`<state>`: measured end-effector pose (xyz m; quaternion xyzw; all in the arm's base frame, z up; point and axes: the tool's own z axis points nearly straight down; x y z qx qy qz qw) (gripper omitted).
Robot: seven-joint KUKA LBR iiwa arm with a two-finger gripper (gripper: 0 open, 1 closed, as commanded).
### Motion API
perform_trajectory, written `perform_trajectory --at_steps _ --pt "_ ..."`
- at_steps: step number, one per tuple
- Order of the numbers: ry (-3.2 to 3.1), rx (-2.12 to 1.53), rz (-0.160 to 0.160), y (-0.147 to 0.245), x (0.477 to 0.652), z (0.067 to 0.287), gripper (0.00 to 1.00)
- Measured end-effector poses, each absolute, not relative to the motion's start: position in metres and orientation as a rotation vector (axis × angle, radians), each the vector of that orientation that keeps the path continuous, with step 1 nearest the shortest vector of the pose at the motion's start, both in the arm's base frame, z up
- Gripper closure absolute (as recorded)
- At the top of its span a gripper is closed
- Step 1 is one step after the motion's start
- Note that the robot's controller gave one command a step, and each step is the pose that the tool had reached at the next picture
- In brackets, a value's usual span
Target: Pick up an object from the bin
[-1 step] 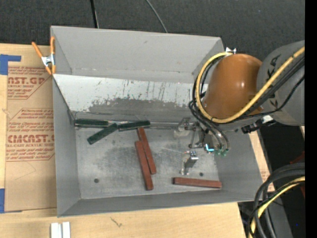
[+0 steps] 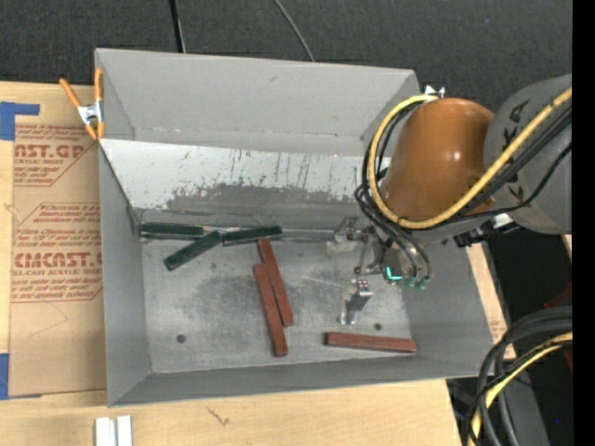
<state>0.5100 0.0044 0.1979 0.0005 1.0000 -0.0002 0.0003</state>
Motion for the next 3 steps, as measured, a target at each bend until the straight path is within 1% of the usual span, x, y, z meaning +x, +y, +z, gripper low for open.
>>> perform_trajectory --at_steps 1,2,3 --pt "3.131 -0.074 0.0 -0.014 0.504 0.159 0.0" --pt "3.124 -0.097 -0.002 -0.07 0.501 0.075 1.0" --pt "3.124 -0.097 -0.002 -0.07 0.501 0.075 1.0"
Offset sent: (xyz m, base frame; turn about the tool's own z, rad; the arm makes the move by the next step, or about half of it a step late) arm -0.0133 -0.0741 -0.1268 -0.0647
